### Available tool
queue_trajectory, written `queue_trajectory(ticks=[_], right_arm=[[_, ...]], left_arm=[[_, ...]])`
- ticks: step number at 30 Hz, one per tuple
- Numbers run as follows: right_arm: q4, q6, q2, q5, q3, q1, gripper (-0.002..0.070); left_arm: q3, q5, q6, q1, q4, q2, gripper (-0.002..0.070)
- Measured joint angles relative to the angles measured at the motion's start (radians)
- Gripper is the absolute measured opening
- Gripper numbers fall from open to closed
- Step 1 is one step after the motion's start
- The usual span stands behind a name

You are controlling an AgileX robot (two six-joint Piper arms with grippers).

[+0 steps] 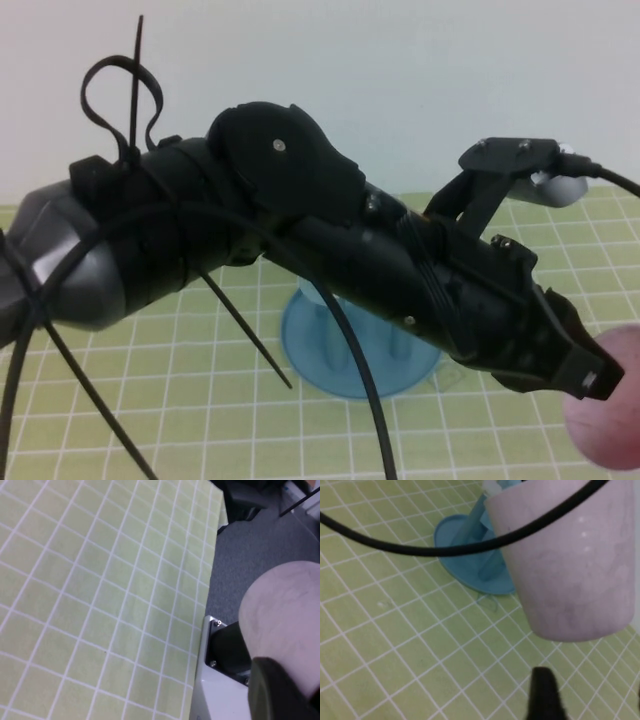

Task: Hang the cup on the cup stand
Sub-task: Adjust the cup with two arms

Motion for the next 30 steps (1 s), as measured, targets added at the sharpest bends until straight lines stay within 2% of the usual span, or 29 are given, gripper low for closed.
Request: queue_trajectory(ticks=[2,4,7,17,30], right_arm=[[-0.016,-0.005,0.015,0.004,0.000,0.000,0.0487],[-0.032,-0.015,0.041,0.006,0.000,0.000,0.0602],[-0.045,-0.043,0.090,0.002,0.000,0.000,0.0665],[-0.047,-0.136,0.227,-0.066,-0.010,0.019,0.0692],[-0.058,-0.154,0.408,-0.156,-0.010,0.070,0.0693]], left_arm=[[0.000,-0.016,-0.015,-0.009,0.002,0.002,0.0000],[0.000,-0.053,-0.022,-0.020,0.004,0.008,0.0000],[0.000,-0.079,-0.030,-0.031,0.000,0.019,0.0000],[-0.001,-0.069,-0.026,-0.039,-0.039,0.072,0.0000],[-0.049,-0.049,0.008,-0.039,-0.072,0.077,0.0000]])
